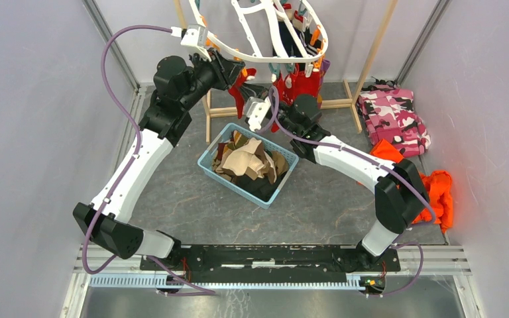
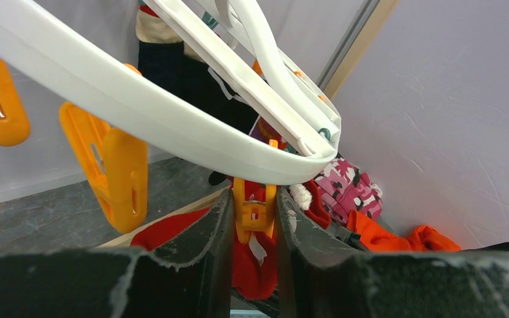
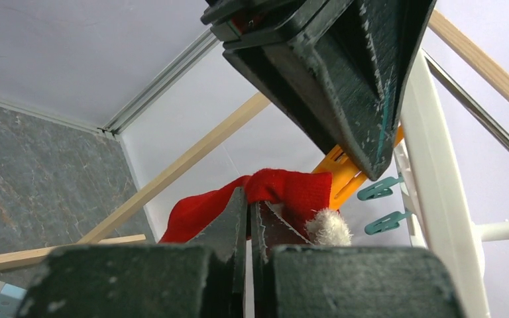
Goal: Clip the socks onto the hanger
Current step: Clamp the sock onto the hanger.
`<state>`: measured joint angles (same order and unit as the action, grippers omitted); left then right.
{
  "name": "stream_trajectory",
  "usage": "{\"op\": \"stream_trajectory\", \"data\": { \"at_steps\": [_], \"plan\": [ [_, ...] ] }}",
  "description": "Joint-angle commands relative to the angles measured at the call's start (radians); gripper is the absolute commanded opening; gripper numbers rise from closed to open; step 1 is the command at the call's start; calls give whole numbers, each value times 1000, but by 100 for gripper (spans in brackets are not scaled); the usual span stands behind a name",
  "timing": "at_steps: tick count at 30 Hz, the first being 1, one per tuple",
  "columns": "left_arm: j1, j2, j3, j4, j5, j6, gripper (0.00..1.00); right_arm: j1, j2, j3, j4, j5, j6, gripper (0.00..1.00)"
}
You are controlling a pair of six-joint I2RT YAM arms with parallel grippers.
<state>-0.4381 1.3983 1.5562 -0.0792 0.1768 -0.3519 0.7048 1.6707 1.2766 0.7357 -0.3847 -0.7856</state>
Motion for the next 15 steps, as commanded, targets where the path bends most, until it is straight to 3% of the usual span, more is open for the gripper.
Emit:
{"op": "stream_trajectory", "data": {
  "at_steps": [1, 15],
  "plan": [
    [-12, 2, 29, -31, -36, 76, 2, -5, -23, 54, -9, -6, -30, 0],
    [-21, 13, 59, -84, -84, 152, 3, -6, -20, 85, -88, 14, -89, 0]
  ]
}}
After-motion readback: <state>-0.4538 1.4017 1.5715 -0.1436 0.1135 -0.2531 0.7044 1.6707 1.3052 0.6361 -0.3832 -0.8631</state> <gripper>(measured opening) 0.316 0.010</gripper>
